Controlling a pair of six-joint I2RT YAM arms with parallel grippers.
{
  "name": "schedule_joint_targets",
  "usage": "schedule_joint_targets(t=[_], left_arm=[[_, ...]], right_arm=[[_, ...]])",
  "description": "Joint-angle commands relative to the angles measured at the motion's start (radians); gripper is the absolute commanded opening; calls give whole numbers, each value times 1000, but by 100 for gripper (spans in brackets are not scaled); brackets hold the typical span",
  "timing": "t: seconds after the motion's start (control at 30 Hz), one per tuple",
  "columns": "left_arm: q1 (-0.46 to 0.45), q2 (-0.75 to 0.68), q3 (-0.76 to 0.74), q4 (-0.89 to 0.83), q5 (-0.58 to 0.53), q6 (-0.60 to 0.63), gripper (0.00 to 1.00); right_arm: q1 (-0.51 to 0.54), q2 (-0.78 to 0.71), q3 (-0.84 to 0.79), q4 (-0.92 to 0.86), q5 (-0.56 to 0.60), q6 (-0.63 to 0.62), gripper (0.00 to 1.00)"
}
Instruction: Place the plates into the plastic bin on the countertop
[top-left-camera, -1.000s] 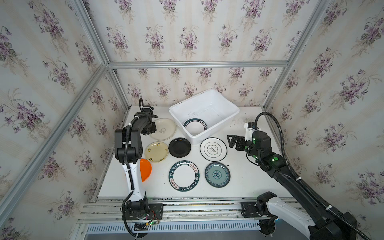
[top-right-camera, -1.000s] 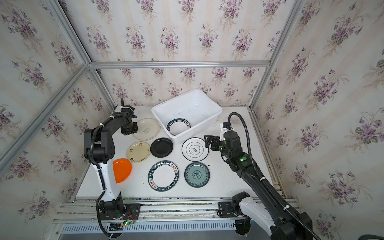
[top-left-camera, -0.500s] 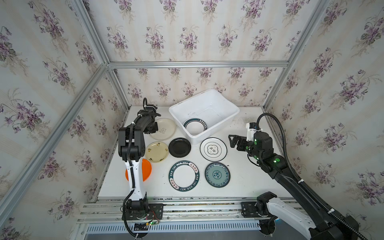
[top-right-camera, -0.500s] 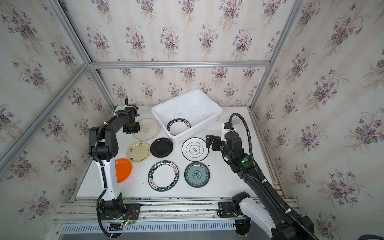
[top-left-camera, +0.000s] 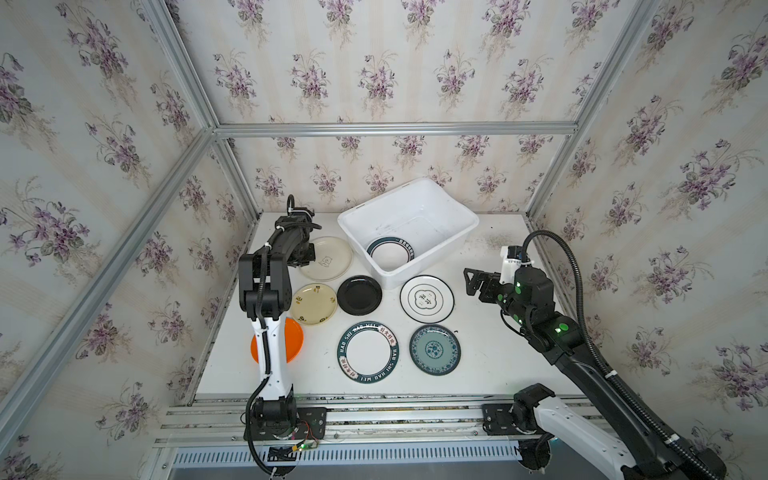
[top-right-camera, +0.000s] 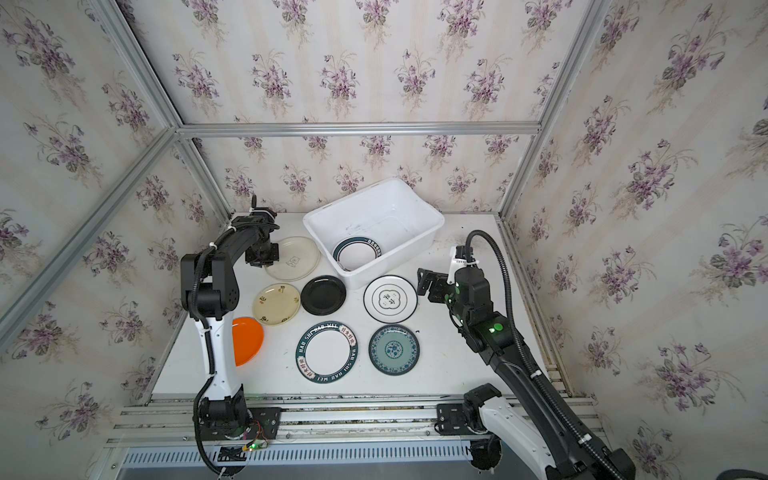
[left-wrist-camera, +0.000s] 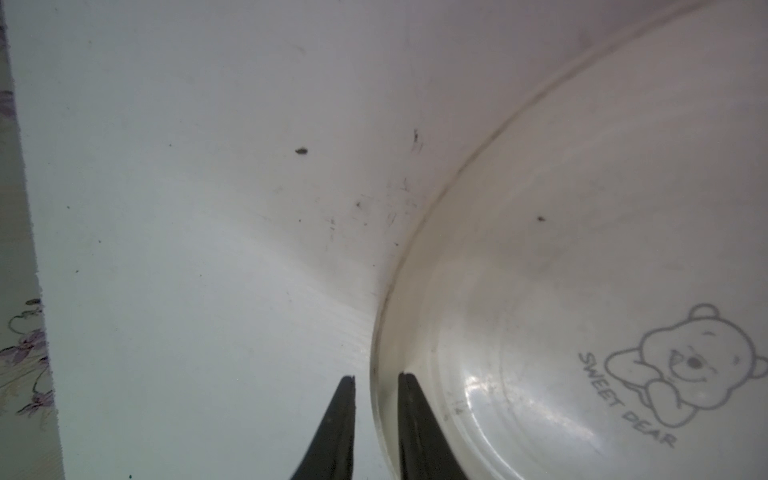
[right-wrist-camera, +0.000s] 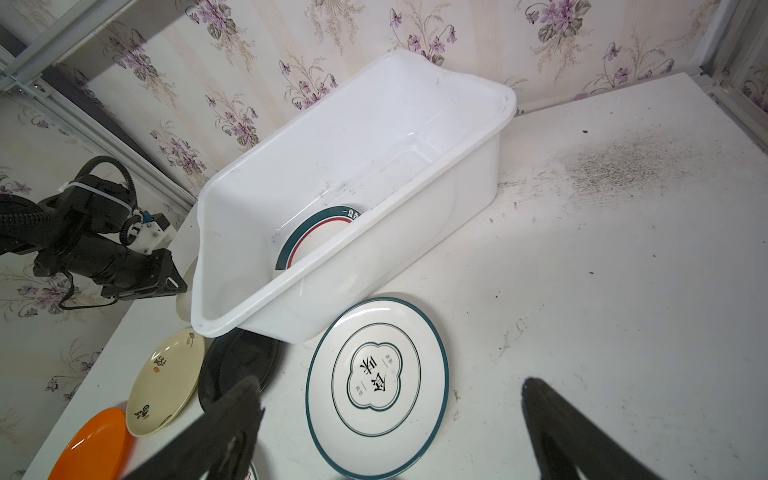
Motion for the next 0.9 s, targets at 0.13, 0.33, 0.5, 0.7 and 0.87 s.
schedule_joint_targets(t=[0.13,0.33,0.5,0.7,0.87], left_arm=[[-1,19,38,-52,3,25,25],[0,44,78,-88,12,40,26],[0,60,108,-113,18,54,22],[-3,75,133,-136,17,62,21],[-15,108,181,-184,-6,65,20]], right_arm=[[-2,-25,14,-4,39,-21,100],[-3,-20,19,-5,35,-17,100],[-4,-7,24,0,26,-11,100],[-5,-9,27,-5,45,-13,100],[-5,-19,31,-11,59,-18,100]])
